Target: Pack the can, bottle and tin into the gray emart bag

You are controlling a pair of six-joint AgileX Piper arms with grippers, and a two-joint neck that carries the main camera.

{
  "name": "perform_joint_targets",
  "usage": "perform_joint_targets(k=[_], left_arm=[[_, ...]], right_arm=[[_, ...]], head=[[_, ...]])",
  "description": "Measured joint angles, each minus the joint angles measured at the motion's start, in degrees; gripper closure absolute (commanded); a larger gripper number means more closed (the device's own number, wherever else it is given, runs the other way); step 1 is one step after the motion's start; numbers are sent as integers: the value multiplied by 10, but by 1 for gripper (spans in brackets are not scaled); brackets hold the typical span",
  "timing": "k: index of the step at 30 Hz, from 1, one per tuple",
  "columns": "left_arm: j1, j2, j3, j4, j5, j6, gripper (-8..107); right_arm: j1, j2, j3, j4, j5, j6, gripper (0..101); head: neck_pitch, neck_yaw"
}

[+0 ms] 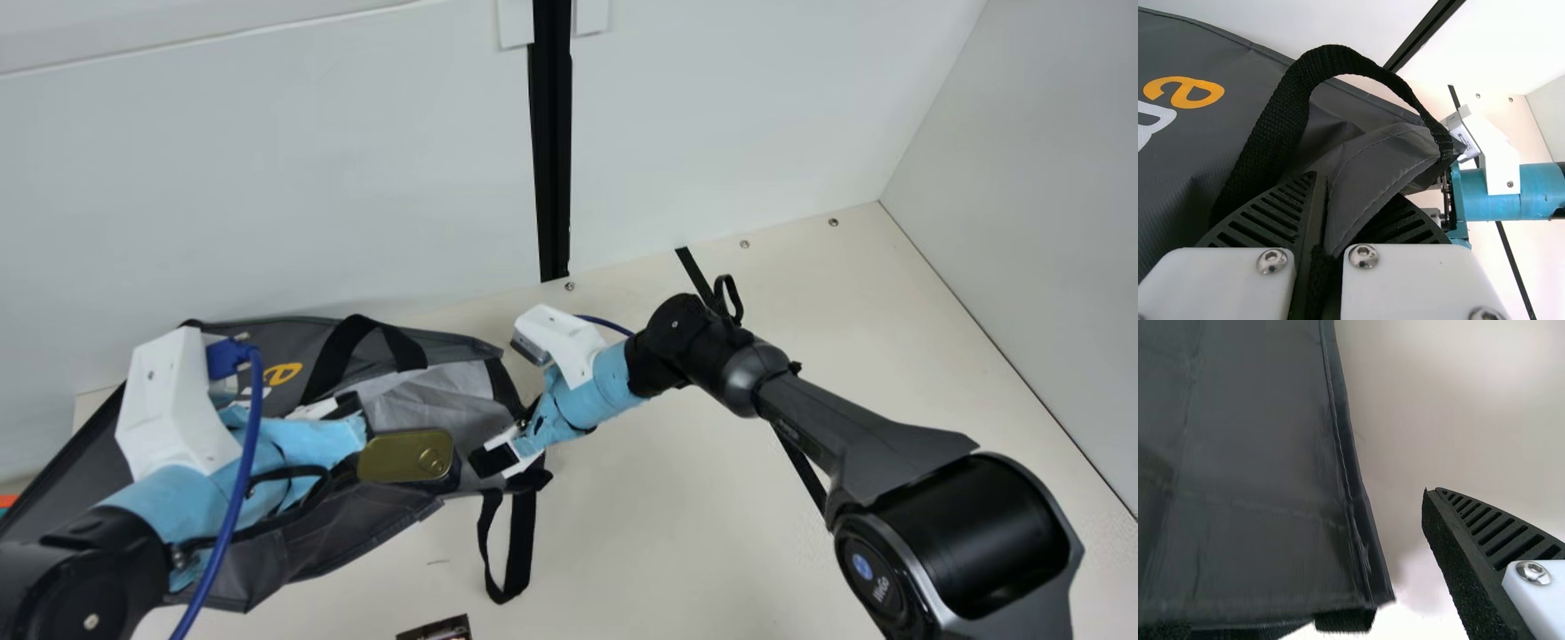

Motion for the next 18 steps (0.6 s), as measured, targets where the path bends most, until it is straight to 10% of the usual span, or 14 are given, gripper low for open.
perform_joint_targets(k=[13, 18], left_arm=[[0, 0, 0, 0, 0, 0, 89], [0, 0, 0, 0, 0, 0, 89]], right_arm=[[1, 20, -12, 32, 28, 5, 97], [-8, 20, -8, 52, 50, 13, 101]], head=[[0, 0], [0, -1]])
